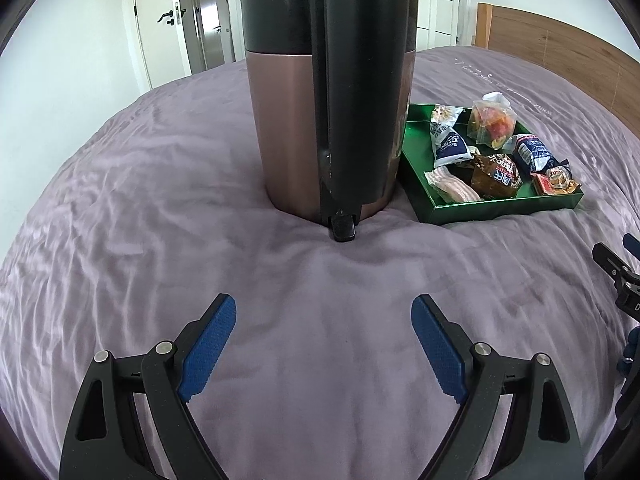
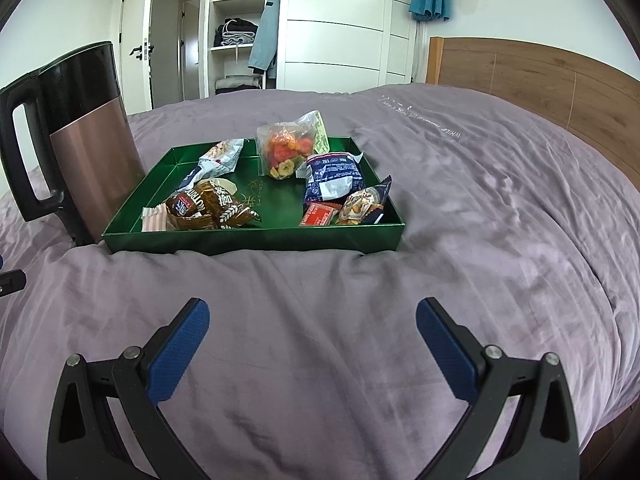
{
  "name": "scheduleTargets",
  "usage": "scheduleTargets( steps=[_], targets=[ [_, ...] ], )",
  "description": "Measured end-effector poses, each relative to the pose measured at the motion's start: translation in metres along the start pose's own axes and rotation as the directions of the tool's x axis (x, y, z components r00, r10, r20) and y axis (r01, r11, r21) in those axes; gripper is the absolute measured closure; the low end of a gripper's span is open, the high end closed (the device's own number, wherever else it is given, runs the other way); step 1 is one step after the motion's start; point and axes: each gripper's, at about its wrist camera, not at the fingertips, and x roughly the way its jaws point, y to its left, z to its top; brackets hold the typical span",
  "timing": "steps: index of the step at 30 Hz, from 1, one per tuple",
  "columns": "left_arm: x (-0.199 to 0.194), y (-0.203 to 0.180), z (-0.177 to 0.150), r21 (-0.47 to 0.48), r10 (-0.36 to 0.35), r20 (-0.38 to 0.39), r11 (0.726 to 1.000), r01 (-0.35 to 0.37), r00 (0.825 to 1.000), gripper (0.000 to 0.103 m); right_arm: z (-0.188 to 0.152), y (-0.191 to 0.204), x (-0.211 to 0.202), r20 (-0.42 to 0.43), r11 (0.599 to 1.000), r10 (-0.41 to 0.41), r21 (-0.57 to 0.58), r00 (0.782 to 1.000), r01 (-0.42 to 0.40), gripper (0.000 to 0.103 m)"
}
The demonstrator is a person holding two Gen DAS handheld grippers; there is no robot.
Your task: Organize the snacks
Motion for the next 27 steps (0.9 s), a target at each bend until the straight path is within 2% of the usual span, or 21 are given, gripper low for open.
scheduleTargets(
  steps=[27],
  targets=[
    [0.0, -0.012, -0.001, 0.045, -0.031, 0.0, 0.998, 0.031, 1.0, 0.017, 0.003, -0.003, 0.004, 0.002, 1.0, -0.004, 0.006, 1.0, 0.004, 0.0]
  ],
)
